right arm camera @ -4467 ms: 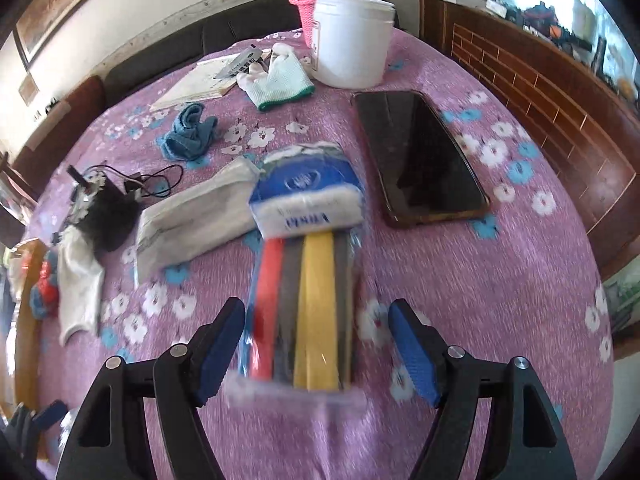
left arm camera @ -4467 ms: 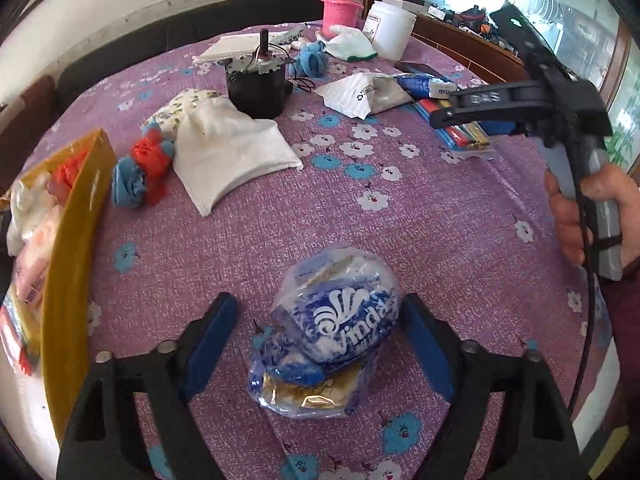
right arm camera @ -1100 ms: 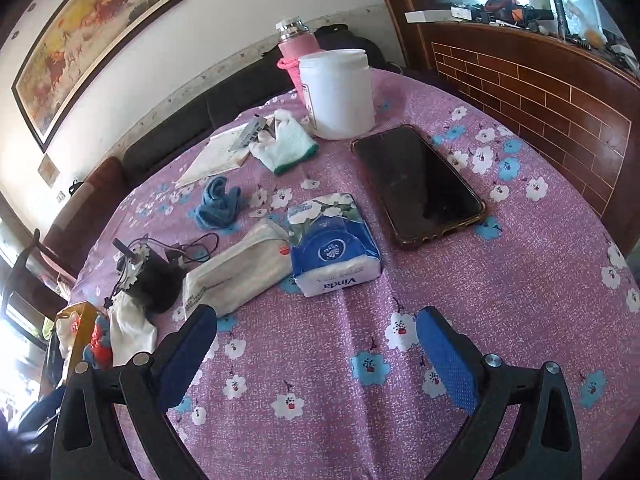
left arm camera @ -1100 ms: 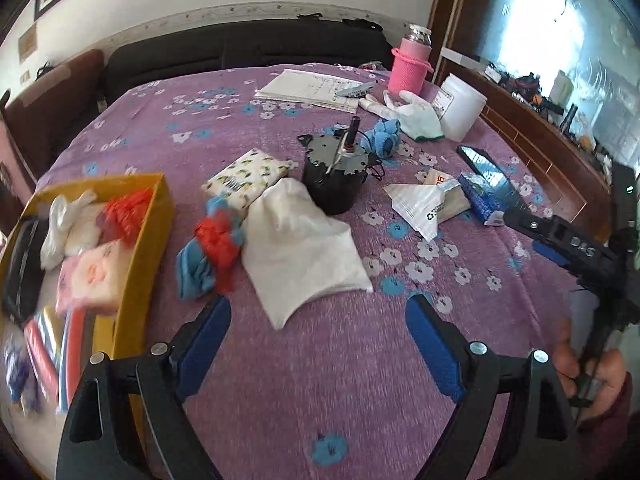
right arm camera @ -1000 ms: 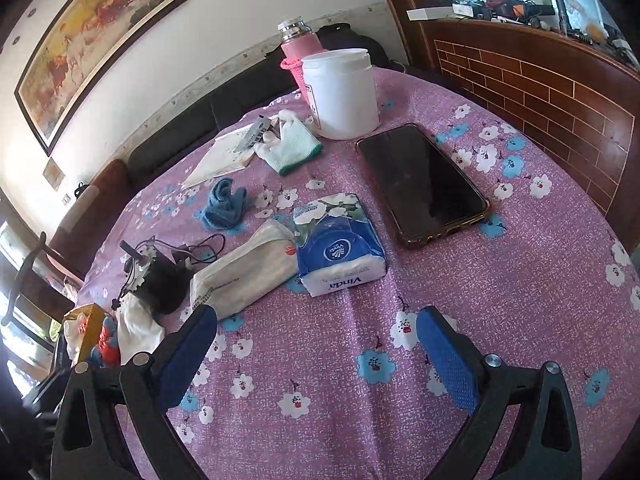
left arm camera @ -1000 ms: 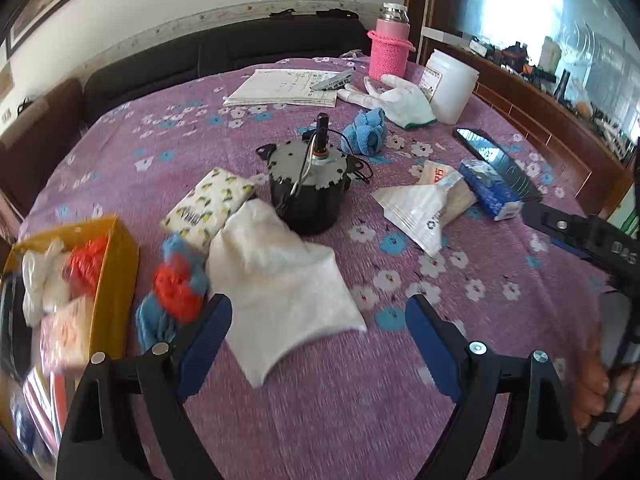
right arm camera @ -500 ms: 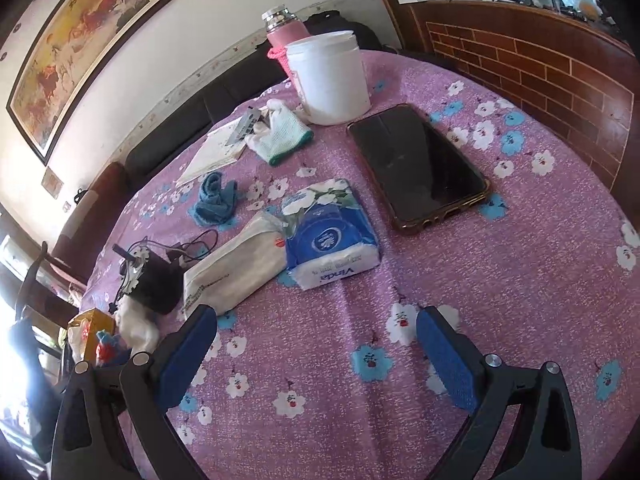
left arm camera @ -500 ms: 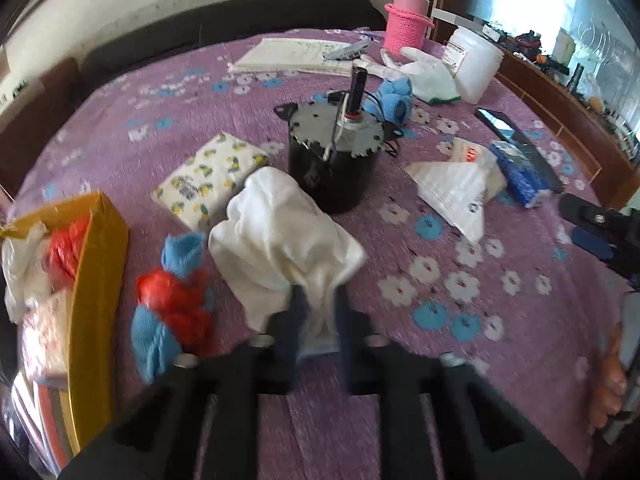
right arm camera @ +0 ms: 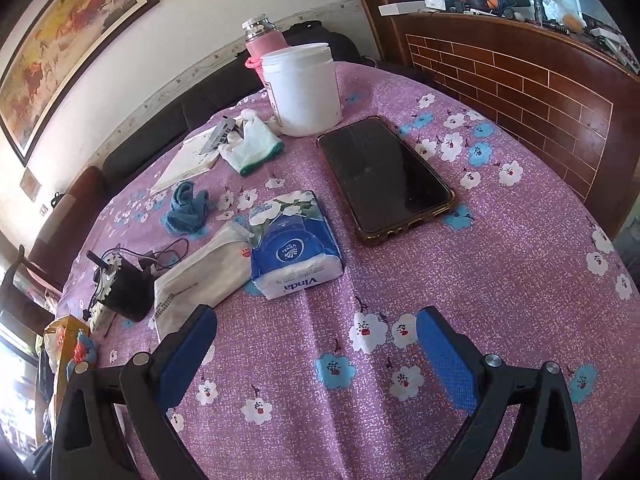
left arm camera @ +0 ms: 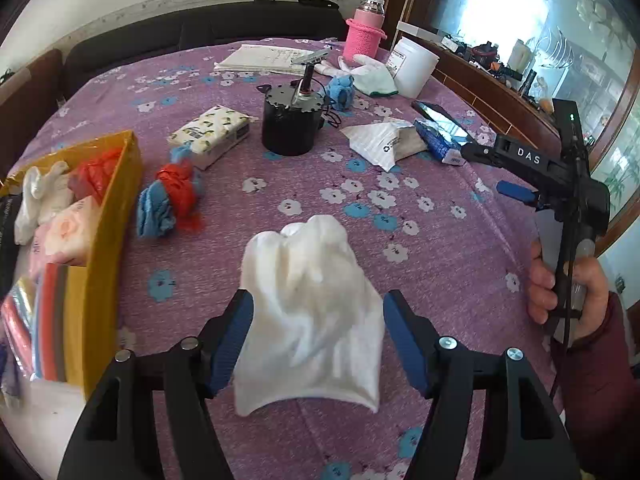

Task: Organize soft objects
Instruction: 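Carry the white cloth toward the tray while the right gripper grasps the white paper packet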

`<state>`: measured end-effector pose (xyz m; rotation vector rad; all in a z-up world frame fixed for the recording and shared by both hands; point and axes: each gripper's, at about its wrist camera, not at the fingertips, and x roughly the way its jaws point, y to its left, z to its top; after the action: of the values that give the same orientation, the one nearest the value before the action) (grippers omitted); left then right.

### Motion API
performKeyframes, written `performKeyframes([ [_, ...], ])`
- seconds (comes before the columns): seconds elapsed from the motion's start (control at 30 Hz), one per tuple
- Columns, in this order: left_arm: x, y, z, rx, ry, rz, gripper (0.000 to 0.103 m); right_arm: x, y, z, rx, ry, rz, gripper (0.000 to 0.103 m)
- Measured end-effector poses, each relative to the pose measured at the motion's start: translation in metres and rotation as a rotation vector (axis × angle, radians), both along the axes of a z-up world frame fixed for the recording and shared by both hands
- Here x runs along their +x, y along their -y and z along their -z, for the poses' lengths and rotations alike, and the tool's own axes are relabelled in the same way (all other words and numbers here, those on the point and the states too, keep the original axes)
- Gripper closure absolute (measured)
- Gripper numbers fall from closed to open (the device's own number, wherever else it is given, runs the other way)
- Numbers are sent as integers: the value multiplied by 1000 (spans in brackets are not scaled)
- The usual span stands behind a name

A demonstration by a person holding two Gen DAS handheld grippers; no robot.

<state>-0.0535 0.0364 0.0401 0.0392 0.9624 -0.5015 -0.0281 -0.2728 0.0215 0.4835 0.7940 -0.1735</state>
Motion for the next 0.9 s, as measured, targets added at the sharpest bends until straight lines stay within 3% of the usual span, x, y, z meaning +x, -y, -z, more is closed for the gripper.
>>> performKeyframes([
  [0.07, 6, 11, 6, -13, 6, -6, 21, 0, 2, 0, 1, 0, 1, 2],
  [0.13, 13, 23, 16, -30, -14, -4, 21, 0, 4, -1, 3, 4, 4, 2],
  [0.2, 10, 35, 21, 12, 19, -13, 26, -1, 7, -2, 2, 9, 17, 2],
  [0.23, 8, 37, 22, 42, 32, -19, 47, -2, 8, -2, -1, 10, 24, 2],
  [0.27, 6, 36, 20, 52, 39, -24, 88, -2, 9, -1, -2, 9, 28, 2],
  [0.3, 7, 28, 19, 2, -3, -22, 93, -1, 10, -1, -4, 6, 32, 2],
  [0.37, 2, 9, 11, -78, -25, -52, 93, 2, 10, 2, -11, -16, 33, 2],
  [0.53, -24, -38, -23, -238, 47, -85, 92, 6, 7, 8, -18, -47, 21, 2],
  [0.63, -41, -68, -44, -295, 113, -131, 92, 6, 8, 9, -21, -49, 20, 2],
  [0.7, -49, -87, -54, -317, 146, -157, 92, 6, 6, 8, -10, -64, 7, 2],
  [0.8, -62, -119, -66, -306, 206, -207, 92, 5, -3, 4, 136, -76, -73, 2],
  [0.9, -69, -154, -67, -300, 230, -271, 92, 18, -29, -2, 215, -102, -153, 2],
])
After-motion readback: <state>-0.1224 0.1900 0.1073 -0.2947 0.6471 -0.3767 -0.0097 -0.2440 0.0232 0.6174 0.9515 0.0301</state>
